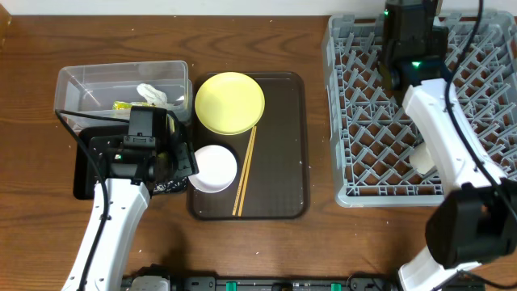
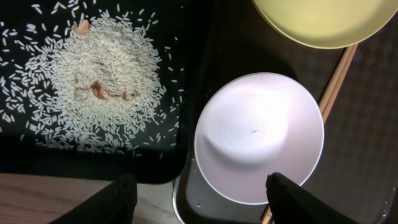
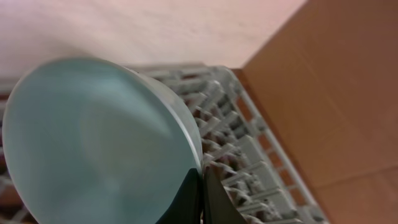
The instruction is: Sort waste into correct bins and load items into the dishwasher rack
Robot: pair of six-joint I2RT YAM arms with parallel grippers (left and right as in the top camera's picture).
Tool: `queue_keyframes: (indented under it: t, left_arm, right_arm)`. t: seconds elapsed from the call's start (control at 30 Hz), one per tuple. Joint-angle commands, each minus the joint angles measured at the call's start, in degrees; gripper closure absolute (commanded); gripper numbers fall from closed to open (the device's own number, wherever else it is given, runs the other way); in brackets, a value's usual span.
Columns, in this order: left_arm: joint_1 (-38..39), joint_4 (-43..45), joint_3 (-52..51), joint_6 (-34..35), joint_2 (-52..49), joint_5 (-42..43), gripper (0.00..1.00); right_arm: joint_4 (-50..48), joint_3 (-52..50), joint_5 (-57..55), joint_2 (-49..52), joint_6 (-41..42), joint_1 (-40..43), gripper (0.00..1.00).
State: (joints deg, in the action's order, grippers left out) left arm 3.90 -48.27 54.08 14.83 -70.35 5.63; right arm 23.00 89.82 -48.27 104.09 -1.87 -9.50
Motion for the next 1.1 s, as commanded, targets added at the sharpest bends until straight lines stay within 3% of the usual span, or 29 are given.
queue_keyframes:
  t: [0.0, 0.4, 1.07]
  left_arm:
    - [-0.13, -0.33, 0.35, 0.28, -0.07, -0.09, 0.31]
    - [-0.13, -0.35, 0.35, 0.26, -0.07, -0.09, 0.31]
    - [-0.13, -0.81, 0.35, 0.26, -0.07, -0.11, 0.31]
  right_arm:
    - [-0.04, 0.07, -5.79, 3.06, -3.06, -1.46, 0.99]
    - [1.09, 0.04, -8.94, 9.11, -3.34, -2.97, 0.99]
    - [3.34, 0.0, -7.93, 9.22, -1.84, -7.76, 0.99]
